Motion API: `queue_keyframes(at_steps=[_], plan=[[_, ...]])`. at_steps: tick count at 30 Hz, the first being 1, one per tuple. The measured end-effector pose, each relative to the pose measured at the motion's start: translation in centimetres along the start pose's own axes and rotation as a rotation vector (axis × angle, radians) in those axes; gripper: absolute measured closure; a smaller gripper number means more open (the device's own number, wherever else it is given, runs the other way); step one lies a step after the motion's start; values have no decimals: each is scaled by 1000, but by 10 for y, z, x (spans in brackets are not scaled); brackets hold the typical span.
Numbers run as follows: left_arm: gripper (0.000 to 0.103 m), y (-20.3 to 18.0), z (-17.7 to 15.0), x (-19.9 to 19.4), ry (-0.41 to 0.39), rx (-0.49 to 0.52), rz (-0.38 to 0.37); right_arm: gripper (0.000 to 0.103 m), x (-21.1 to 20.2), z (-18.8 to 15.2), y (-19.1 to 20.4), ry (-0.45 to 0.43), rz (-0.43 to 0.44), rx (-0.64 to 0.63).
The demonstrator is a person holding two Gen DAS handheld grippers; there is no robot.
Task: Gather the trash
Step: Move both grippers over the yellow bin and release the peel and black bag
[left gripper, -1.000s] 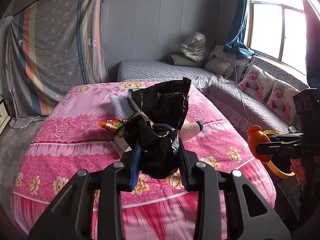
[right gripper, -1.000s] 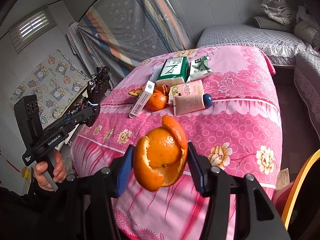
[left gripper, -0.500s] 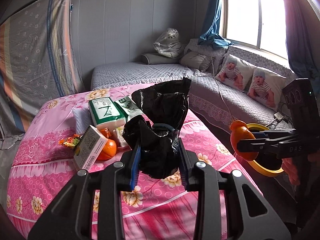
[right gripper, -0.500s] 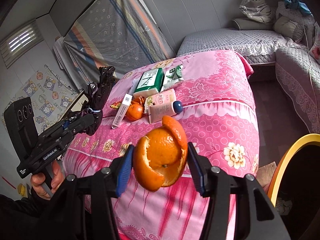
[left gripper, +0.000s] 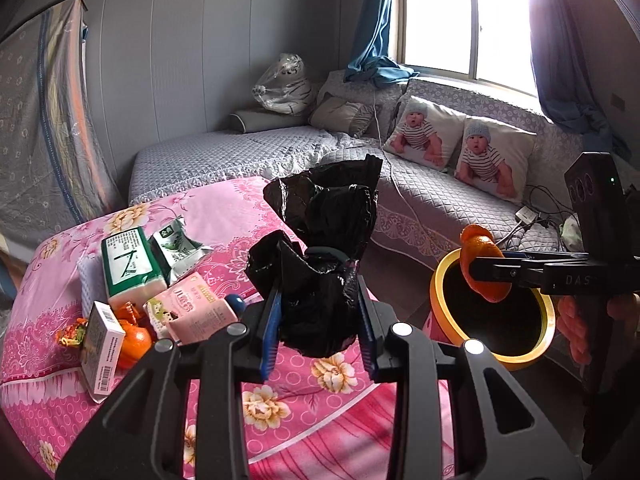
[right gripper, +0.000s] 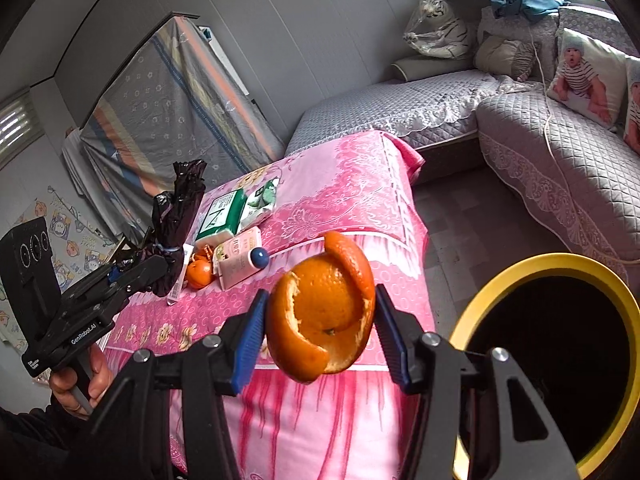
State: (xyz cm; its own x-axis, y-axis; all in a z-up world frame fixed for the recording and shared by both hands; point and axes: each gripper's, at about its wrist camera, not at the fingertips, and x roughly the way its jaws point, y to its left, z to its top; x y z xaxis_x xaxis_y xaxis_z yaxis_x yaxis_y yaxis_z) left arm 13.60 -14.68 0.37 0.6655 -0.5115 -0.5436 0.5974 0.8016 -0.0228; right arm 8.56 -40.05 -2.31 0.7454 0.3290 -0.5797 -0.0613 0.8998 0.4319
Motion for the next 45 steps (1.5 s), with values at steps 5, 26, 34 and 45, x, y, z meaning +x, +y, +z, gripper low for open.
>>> queue_keyframes(at_steps=[5, 26, 34, 45], plan=[[72, -26, 6, 12, 4, 41, -50, 54, -17, -3, -34, -37, -62, 63], [72, -146, 27, 99, 88, 197, -280, 54, -59, -43, -133, -72, -247, 268], [72, -173, 23, 149, 202, 195, -327, 53, -55, -54, -157, -47, -279, 362], [64, -181, 24, 183, 285, 113, -388, 51, -57, -61, -173, -34, -303, 431]])
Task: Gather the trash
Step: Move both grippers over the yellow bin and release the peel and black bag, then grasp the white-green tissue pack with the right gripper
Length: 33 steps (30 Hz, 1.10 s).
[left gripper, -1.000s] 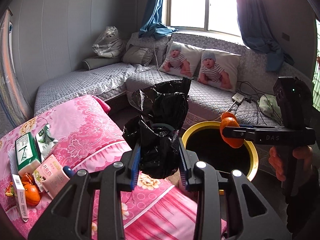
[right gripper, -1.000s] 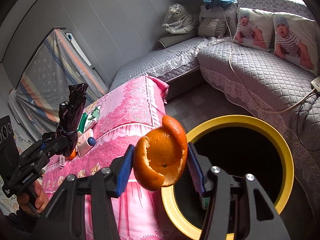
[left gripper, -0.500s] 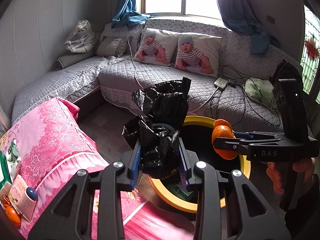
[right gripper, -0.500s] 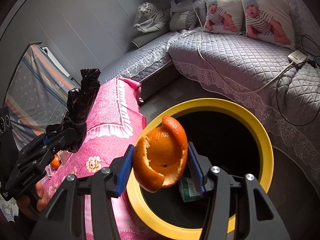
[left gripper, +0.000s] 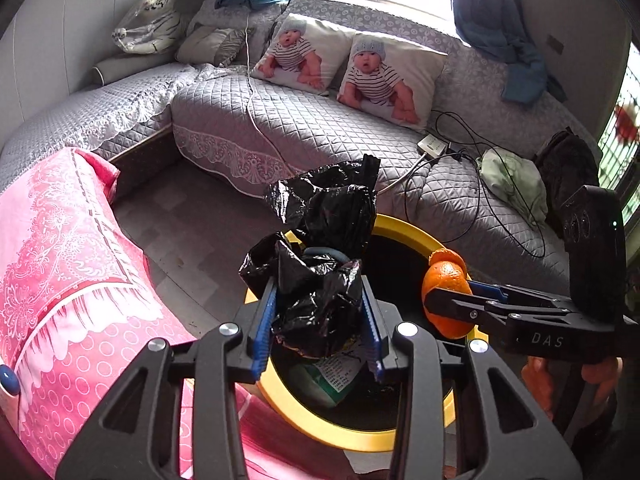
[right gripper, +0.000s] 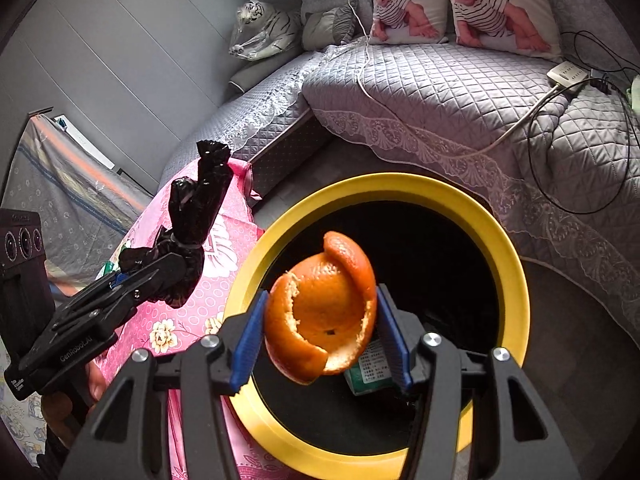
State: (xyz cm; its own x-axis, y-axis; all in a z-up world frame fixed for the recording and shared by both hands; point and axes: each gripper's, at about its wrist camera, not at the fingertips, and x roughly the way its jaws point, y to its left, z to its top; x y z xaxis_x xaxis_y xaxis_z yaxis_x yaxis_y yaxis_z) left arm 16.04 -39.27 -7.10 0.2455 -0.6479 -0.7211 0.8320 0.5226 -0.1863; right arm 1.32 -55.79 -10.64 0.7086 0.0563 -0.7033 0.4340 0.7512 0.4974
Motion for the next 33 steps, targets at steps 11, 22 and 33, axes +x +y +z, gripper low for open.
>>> queue_keyframes(at_steps=[11, 22, 33], plan=[[22, 18, -5, -6, -43, -67, 13, 34, -20, 4, -14, -58, -11, 60], [16, 92, -31, -91, -182, -105, 137, 34, -19, -3, 20, -40, 59, -21], [9, 206, -120, -212, -240, -212, 396, 34, 14, -16, 111, 45, 162, -211]])
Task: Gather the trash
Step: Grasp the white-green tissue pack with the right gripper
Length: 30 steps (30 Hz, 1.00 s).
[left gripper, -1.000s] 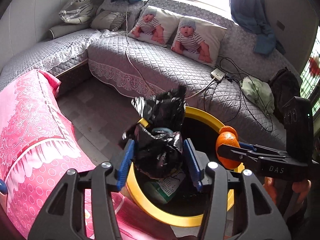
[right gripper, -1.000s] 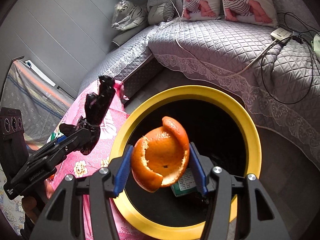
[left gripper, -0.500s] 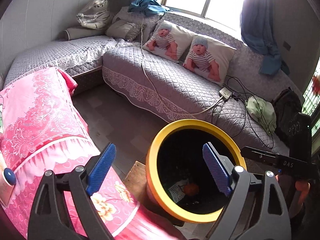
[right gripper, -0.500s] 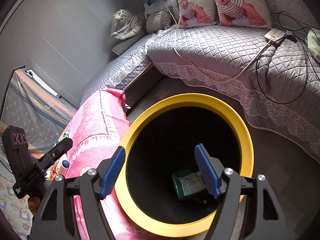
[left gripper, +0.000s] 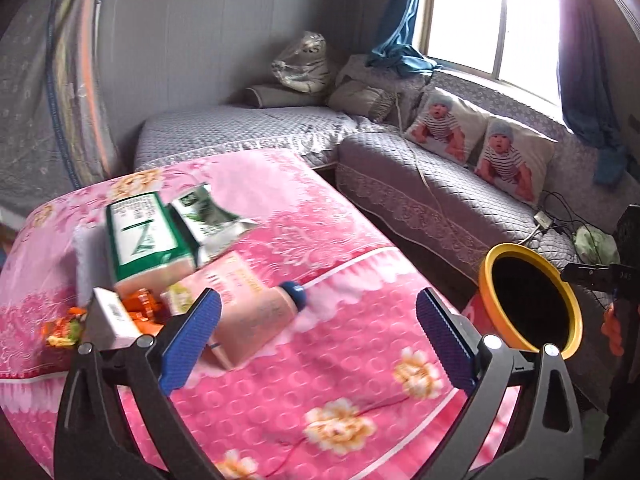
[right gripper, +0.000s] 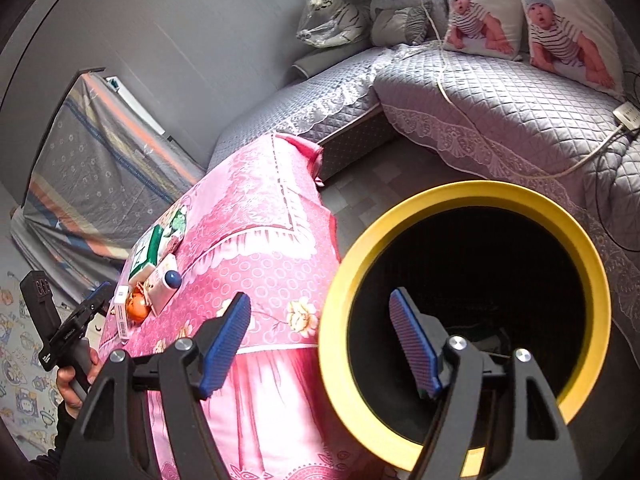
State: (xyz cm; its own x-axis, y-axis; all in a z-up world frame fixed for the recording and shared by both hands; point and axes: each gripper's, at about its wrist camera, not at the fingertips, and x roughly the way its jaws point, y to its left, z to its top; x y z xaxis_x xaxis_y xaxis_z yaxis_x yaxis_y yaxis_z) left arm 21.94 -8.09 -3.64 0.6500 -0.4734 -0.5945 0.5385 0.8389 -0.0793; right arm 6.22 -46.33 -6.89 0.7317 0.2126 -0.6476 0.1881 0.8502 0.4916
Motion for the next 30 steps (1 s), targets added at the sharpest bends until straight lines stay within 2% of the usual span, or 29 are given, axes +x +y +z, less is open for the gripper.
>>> queue_keyframes(at_steps=[5, 10, 15, 17, 21, 26, 28, 30], plan=[[9, 49, -31, -48, -34, -42, 81, 34, 32, 0, 65, 69, 72, -161], [9, 71, -59, -90, -100, -68, 165, 34, 69, -6, 142, 146, 151, -355], [8, 83, -84, -110, -110, -133, 160, 34, 106, -9, 205, 209, 179, -476], [8, 86, -90, -115, -116, -139, 172, 34, 122, -10, 225, 241, 187, -490], [8, 94, -98, -124, -133, -170, 170, 34, 155, 1, 278, 336, 256, -503], [8, 104, -105, -131, -161, -212, 168, 27, 214, 38, 348, 476, 319, -434], [8, 109, -108, -135, -177, -240, 155, 23, 243, 55, 371, 516, 309, -426], [8, 114, -112, -141, -191, -260, 153, 23, 270, 69, 388, 530, 260, -407]])
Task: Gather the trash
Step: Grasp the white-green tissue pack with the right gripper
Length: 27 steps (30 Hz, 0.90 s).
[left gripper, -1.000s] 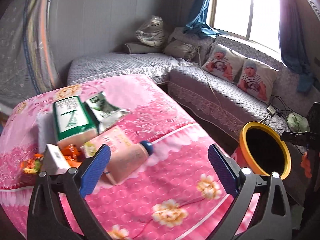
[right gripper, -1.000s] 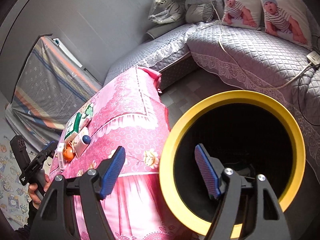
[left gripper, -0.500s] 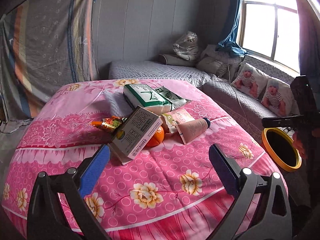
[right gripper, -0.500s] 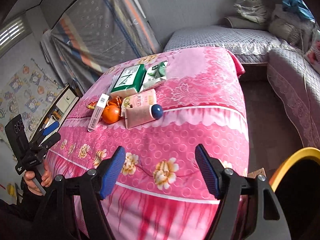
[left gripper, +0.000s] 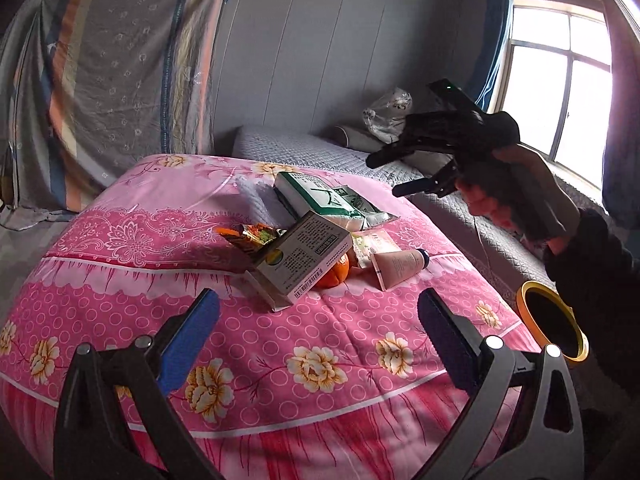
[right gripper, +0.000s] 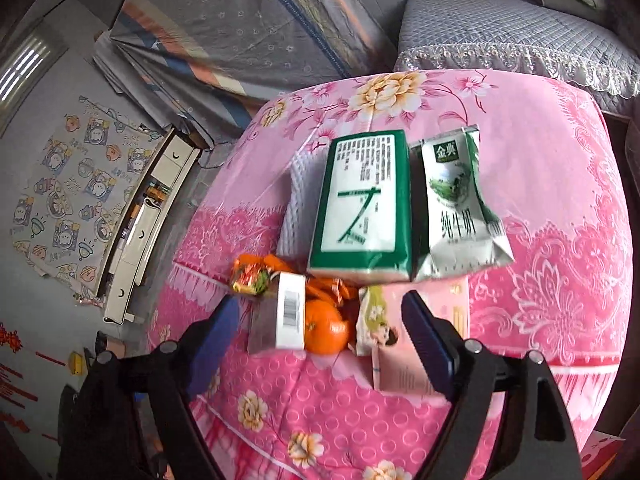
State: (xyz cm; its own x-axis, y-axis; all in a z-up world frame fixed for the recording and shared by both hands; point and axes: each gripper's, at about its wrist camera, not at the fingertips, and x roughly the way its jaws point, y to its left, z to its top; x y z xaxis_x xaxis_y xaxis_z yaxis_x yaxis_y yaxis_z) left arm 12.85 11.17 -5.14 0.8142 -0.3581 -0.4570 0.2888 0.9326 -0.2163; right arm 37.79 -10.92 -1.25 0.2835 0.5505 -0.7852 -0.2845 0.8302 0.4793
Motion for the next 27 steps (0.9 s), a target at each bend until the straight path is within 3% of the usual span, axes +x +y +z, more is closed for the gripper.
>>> queue_keyframes(at_steps=[7, 19, 27], plan=[[8, 26, -6, -12, 3, -32, 60, 23, 62, 49, 2, 106, -146, 29], [8, 41, -7, 1, 20, -61, 61, 19, 119, 59, 6, 206, -314, -38], [8, 40, -6, 5, 40, -76, 72, 17, 132, 60, 7, 217, -355, -61]])
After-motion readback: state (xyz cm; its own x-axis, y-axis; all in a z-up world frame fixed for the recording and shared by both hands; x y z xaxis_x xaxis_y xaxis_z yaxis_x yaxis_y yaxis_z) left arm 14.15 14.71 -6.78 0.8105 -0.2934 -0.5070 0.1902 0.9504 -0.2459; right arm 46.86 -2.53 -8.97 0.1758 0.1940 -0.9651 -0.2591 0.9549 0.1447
